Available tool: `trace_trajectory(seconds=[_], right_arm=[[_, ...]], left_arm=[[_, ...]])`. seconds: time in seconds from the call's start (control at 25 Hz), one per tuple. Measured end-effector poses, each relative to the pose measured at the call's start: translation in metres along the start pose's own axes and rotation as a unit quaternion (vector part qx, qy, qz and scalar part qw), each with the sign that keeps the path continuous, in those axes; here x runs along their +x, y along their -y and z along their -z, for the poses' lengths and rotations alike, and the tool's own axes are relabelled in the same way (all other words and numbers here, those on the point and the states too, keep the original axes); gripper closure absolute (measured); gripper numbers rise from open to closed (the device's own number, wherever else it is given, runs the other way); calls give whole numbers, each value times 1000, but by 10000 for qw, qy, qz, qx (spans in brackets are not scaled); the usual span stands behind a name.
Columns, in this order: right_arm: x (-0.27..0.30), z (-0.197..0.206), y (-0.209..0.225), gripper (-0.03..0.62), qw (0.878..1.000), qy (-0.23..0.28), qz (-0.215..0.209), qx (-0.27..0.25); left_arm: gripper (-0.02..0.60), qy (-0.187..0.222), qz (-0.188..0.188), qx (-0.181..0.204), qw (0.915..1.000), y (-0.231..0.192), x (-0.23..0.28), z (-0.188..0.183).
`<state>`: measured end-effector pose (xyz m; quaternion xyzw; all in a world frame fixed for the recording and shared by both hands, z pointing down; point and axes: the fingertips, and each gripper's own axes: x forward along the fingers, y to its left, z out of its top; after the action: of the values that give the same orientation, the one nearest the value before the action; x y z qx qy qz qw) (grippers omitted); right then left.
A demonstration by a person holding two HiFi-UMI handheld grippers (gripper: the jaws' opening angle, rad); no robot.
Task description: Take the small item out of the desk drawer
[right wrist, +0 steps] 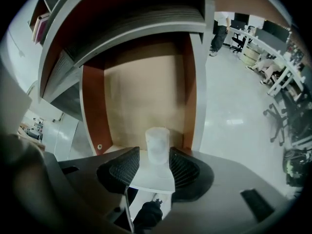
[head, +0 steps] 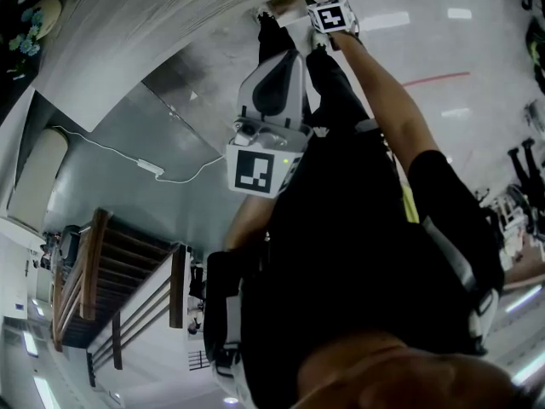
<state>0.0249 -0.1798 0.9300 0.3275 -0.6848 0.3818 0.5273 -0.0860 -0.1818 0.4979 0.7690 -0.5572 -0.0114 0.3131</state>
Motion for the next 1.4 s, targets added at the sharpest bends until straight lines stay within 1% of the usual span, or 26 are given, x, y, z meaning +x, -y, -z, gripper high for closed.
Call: trace_trajectory(seconds=[0.2,0.36,0.6,0.76,1.04,1.4], right_arm=[[11,2,4,424,9998,-118,134,-57],[15,8,7,424,9991,-327,256,-71],[21,6,6,424,9992,-273,299,-68],[25,3,11,424,9984,-252,486,-163],[24,2,16,428,9971,-330,669,-150],[16,4,15,434,9975,-346,608,-102]], left_arm=[[583,-35,-39,-47,10000,-6,1,5],[583,-49,-63,-76,9999,-8,1,8],[583,-43,-95,-127,9999,-10,0,10],[583,-40,-133,-157,9998,-14,-2,12],[583,-17,-174,-176,9997,-16,-7,12],[583,50,-162,-107,9998,-10,-12,10]])
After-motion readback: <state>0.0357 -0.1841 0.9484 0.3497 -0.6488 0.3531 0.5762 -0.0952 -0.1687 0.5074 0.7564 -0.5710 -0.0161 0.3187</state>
